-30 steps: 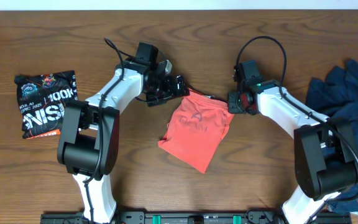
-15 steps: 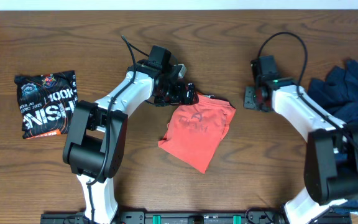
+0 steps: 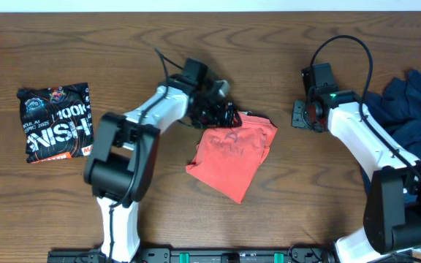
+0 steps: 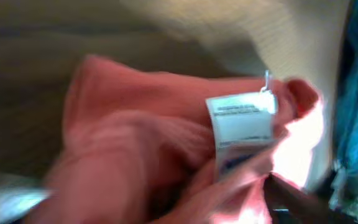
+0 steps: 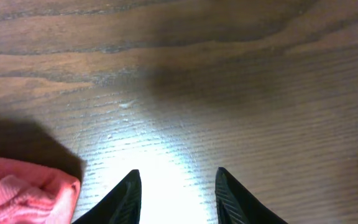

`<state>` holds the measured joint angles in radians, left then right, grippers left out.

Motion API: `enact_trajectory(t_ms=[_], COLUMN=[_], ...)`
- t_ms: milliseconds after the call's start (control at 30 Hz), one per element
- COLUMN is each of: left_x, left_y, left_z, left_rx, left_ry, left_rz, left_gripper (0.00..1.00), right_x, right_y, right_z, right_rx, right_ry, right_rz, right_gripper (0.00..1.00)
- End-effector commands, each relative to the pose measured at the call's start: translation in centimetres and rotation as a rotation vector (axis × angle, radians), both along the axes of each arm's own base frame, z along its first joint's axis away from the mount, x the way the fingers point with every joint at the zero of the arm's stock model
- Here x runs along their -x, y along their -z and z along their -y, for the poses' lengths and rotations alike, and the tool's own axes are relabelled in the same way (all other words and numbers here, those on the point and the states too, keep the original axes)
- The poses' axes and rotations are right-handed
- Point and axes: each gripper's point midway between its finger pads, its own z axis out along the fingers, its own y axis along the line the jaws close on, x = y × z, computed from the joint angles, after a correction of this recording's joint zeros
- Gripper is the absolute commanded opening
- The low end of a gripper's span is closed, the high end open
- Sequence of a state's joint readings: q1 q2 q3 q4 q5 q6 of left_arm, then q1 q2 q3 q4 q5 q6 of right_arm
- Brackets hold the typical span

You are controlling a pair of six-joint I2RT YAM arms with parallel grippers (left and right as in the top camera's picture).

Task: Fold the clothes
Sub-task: 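Carry the folded T-shirt left and place it on the black bag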

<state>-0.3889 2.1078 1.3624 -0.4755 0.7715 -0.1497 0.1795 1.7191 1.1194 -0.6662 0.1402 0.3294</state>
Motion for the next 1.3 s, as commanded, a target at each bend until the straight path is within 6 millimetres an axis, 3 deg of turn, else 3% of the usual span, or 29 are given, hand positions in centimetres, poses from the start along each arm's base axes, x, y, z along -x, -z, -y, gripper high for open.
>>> enact_trajectory(t_ms=[0, 33, 133, 267, 400, 533, 600, 767, 867, 967, 1267], left_x=[3.1, 3.2, 2.9, 1.2, -2.6, -6.5, -8.2, -10.6, -10.7, -10.3, -7.3], left_y=[3.4, 3.4, 3.3, 2.6, 0.1, -3.3, -5.5, -11.0, -14.0, -15.7, -15.9], left_z=[1.2, 1.4, 1.7, 1.0, -1.8, -7.4, -11.2, -20.7, -26.5, -31.5, -44.6], left_rx=[-0.008, -0.006, 0.001, 0.015, 0.027, -0.032, -0.066, -0.117, -0.134, -0.163, -0.307], left_ry=[0.075, 0.080, 0.084, 0.051, -0.037, -0.187, -0.287, -0.562, -0.691, -0.804, -1.101], left_rz=[-0.094, -0.090, -0.072, -0.039, 0.039, 0.149, 0.207, 0.303, 0.369, 0.406, 0.413], left_gripper=[0.41, 0.30, 0.08, 0.06, 0.06, 0.06, 0.06, 0.06, 0.06, 0.06, 0.06], right_x=[-0.6, -0.6, -0.5, -0.6, -0.4, -0.1, 0.0, 0.3, 0.6, 0.6, 0.6], right_y=[-1.9, -2.1, -2.7, -3.8, -4.6, -5.0, -5.2, -5.2, -5.1, -5.1, -5.1], right_z=[0.4, 0.4, 0.4, 0.4, 0.9, 1.4, 1.6, 2.2, 2.4, 2.7, 2.8], right_rx=[0.004, 0.003, 0.003, -0.001, 0.017, 0.038, 0.039, 0.041, 0.044, 0.044, 0.044], right_ry=[0.023, 0.023, 0.024, 0.024, 0.032, 0.042, 0.048, 0.063, 0.068, 0.074, 0.078], right_rz=[0.051, 0.053, 0.068, 0.095, 0.111, 0.115, 0.113, 0.102, 0.091, 0.088, 0.087], right_gripper=[0.37, 0.38, 0.37, 0.38, 0.39, 0.39, 0.39, 0.39, 0.39, 0.39, 0.39])
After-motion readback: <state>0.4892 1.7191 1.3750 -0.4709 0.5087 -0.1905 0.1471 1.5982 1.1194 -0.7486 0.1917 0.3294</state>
